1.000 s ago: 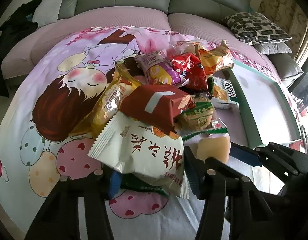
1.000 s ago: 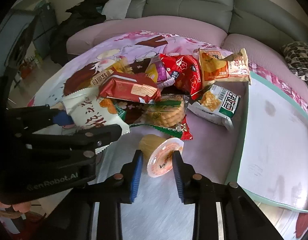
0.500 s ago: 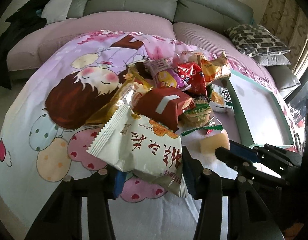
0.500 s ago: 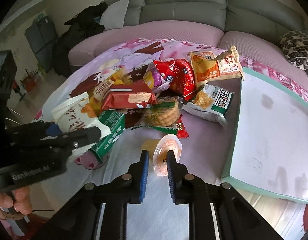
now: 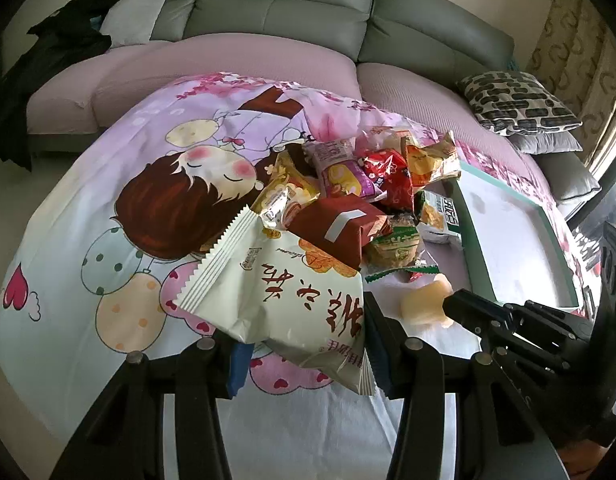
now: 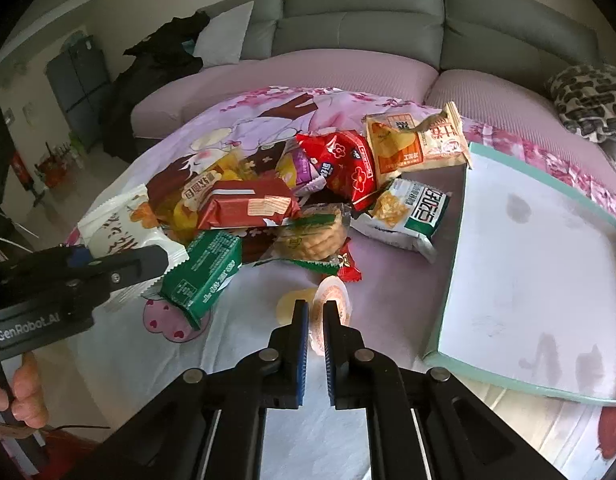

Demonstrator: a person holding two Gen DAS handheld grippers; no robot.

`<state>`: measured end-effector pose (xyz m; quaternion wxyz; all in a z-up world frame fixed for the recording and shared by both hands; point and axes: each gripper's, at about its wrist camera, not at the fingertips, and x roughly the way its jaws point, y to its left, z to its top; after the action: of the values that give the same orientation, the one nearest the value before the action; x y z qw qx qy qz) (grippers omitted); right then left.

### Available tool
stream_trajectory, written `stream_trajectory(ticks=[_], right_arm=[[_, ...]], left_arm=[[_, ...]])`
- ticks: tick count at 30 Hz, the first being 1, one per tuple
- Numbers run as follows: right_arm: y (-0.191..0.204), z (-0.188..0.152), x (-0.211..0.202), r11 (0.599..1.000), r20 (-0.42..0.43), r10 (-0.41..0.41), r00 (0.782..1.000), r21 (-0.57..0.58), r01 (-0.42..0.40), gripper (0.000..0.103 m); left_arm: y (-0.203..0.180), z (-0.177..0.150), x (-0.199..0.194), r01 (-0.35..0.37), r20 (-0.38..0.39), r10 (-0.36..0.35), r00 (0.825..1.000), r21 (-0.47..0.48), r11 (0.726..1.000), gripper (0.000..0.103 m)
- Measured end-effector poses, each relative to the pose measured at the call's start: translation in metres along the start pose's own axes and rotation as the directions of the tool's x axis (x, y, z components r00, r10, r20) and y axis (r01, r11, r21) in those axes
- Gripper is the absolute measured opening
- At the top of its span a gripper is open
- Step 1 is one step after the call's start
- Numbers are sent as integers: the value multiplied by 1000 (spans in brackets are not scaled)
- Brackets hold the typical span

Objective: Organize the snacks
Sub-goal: 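Grasp the jelly cup with the right gripper while the left grasps the white snack bag, then carry jelly cup and white bag into the tray and open both grippers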

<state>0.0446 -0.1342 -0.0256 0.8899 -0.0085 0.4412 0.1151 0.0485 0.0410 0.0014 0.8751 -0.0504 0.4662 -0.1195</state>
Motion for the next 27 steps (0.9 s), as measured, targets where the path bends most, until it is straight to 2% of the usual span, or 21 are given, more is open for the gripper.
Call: stream_trajectory(ticks=[2, 4, 5, 18, 27], right_arm=[[3, 0, 0, 1000, 0, -18, 1000, -17, 18, 22], [5, 0, 3, 999, -9, -22, 1000, -25, 22, 46], [6, -1, 5, 999, -14, -20, 1000, -26, 19, 49], [12, -1, 37, 996, -95, -73, 993, -57, 68, 48], [8, -2, 34, 998, -84, -53, 995, -33, 50, 43]], left_arm=[[1, -1, 0, -1, 0, 1, 1000, -6, 1000, 51], [3, -1, 0, -1, -2, 1, 1000, -13, 1000, 51], [4, -2, 0, -2, -2, 2, 1000, -16, 1000, 51], [12, -4, 7, -7, -23, 6, 1000, -44, 999, 51], [14, -1, 2, -15, -11, 15, 1000, -48, 999, 51]])
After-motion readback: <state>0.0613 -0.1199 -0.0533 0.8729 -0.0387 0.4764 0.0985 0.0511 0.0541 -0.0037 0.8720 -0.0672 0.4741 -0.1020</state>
